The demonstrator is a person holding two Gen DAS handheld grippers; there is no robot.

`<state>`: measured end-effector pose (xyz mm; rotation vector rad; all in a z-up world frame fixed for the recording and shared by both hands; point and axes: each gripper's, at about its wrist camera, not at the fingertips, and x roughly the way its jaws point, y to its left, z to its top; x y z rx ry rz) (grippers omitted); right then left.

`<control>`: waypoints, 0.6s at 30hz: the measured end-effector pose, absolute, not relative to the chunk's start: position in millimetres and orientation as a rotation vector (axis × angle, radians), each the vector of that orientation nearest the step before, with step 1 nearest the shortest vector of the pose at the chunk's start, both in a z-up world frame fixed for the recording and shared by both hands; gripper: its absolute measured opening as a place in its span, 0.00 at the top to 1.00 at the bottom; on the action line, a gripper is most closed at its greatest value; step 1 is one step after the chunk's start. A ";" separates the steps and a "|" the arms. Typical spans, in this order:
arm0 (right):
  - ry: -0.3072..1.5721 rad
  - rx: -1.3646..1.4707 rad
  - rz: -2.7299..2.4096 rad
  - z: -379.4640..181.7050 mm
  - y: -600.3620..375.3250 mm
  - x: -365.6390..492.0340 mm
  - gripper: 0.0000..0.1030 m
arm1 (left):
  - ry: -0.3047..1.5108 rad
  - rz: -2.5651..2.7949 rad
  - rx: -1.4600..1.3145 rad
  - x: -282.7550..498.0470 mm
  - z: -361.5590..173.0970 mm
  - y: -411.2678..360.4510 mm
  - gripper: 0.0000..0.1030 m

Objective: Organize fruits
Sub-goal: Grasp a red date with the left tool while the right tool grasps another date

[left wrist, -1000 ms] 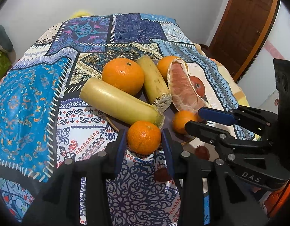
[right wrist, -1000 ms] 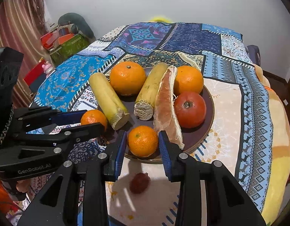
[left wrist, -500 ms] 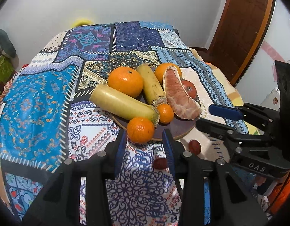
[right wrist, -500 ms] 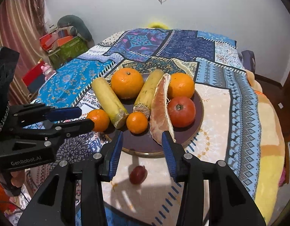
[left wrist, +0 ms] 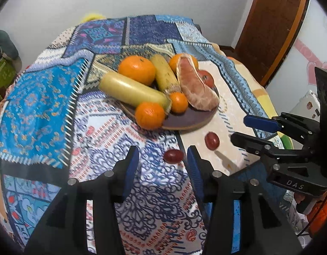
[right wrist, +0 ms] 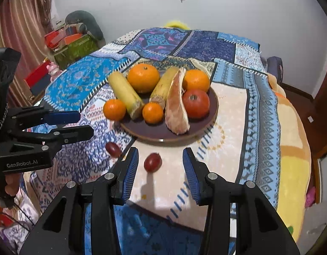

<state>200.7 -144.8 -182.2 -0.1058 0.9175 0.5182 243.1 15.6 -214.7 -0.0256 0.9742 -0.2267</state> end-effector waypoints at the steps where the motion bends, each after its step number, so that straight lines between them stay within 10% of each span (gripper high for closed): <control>1: 0.926 -0.106 0.521 -185.8 -144.4 199.3 0.61 | 0.985 -0.234 -0.026 242.8 -218.4 13.4 0.54; 18: 1.003 -0.081 0.572 -225.5 -132.0 214.1 0.67 | 1.040 -0.285 -0.016 264.4 -257.7 -2.2 0.69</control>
